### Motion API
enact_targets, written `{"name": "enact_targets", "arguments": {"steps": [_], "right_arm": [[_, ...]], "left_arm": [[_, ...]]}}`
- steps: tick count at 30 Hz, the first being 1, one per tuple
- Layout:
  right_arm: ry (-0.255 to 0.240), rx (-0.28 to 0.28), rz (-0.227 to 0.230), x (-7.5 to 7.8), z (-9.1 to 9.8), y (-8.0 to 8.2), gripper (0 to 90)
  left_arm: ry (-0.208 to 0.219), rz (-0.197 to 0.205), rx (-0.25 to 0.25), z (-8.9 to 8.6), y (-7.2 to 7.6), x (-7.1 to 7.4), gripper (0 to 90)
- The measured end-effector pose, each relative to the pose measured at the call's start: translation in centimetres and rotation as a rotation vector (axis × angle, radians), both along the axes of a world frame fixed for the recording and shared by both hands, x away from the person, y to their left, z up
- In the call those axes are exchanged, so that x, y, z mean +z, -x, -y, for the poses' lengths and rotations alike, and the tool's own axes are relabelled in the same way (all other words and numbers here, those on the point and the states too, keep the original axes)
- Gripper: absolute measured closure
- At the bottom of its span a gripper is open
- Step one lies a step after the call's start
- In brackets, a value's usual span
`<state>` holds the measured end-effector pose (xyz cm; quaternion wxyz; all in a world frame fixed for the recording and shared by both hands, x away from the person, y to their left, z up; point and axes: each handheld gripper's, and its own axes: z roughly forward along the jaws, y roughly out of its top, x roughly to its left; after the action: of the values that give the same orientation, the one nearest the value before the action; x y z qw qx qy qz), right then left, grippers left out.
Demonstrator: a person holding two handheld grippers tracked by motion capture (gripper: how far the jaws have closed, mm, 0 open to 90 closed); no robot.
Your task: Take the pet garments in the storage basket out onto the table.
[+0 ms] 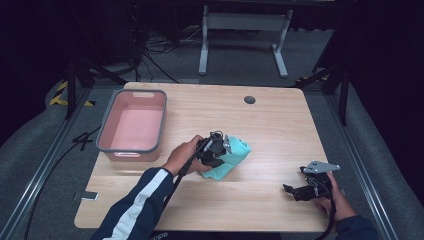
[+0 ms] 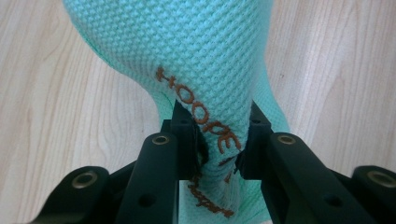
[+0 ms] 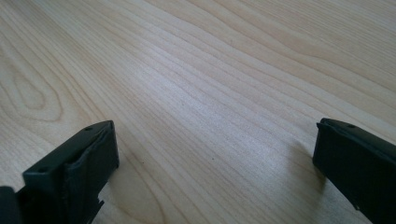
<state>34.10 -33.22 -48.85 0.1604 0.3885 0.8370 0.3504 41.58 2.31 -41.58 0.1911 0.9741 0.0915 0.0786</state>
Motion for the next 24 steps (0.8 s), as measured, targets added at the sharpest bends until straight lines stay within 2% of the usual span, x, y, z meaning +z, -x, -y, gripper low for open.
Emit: {"name": "enact_targets", "arguments": {"steps": [5,8,10,13,17,22,24], "right_arm": [[0.000,0.001,0.001,0.0,0.0,0.0,0.5],[0.000,0.000,0.000,0.0,0.0,0.0,0.5],[0.000,0.000,0.000,0.0,0.0,0.0,0.5],[0.000,0.000,0.000,0.0,0.0,0.0,0.5],[0.000,0.000,-0.001,0.0,0.0,0.0,0.5],[0.000,0.000,0.000,0.0,0.0,0.0,0.5],[0.000,0.001,0.001,0.0,0.0,0.0,0.5]], "left_arm": [[0.001,-0.014,-0.002,0.3,0.0,-0.7,68.5],[-0.003,-0.027,0.007,0.5,0.0,-1.3,62.0],[-0.004,-0.030,0.009,0.6,0.1,-1.4,60.7],[0.015,-0.037,0.018,0.7,0.1,-1.7,54.6],[0.025,-0.048,0.028,0.6,0.1,-1.8,48.9],[0.035,-0.040,0.039,0.5,0.1,-1.6,44.8],[0.051,-0.040,0.046,0.4,0.1,-1.5,41.2]]}}
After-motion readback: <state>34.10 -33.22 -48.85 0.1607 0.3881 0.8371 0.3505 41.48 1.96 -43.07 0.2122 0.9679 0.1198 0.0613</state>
